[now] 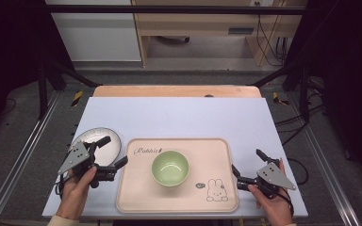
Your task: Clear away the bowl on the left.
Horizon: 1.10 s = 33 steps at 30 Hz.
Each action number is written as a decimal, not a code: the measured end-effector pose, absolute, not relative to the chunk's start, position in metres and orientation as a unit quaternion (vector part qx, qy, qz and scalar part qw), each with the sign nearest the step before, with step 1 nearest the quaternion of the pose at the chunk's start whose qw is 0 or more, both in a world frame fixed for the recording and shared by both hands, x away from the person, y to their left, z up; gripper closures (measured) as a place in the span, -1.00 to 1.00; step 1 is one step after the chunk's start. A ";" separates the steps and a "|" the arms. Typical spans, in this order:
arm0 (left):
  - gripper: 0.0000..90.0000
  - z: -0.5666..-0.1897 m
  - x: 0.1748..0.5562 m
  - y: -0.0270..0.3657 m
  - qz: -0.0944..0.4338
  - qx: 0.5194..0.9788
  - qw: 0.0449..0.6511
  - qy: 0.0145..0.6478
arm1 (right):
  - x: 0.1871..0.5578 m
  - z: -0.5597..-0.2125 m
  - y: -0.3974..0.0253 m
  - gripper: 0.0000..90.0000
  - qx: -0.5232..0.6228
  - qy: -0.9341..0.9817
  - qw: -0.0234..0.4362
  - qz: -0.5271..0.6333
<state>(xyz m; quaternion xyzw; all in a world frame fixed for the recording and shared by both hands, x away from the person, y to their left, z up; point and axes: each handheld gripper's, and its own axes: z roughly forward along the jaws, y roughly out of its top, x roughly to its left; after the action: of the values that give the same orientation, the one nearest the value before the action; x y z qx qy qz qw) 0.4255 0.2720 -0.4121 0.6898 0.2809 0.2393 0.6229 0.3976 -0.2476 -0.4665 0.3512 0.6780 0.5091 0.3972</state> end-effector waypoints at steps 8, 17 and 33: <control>-0.94 -0.420 0.422 0.284 0.246 0.685 0.620 0.293 | 0.397 -0.465 -0.246 -0.95 0.337 0.672 0.395 0.527; -0.94 -0.428 0.420 0.292 0.251 0.678 0.621 0.303 | 0.395 -0.463 -0.244 -0.95 0.317 0.664 0.395 0.550; -0.95 -0.445 0.411 0.308 0.275 0.670 0.617 0.308 | 0.394 -0.462 -0.243 -0.95 0.313 0.659 0.393 0.560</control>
<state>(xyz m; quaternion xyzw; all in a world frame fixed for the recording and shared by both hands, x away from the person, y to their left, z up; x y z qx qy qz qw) 0.4108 0.3083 -0.4452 0.6703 0.3083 0.2747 0.6166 0.3938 -0.2425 -0.4624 0.3125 0.6590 0.5599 0.3932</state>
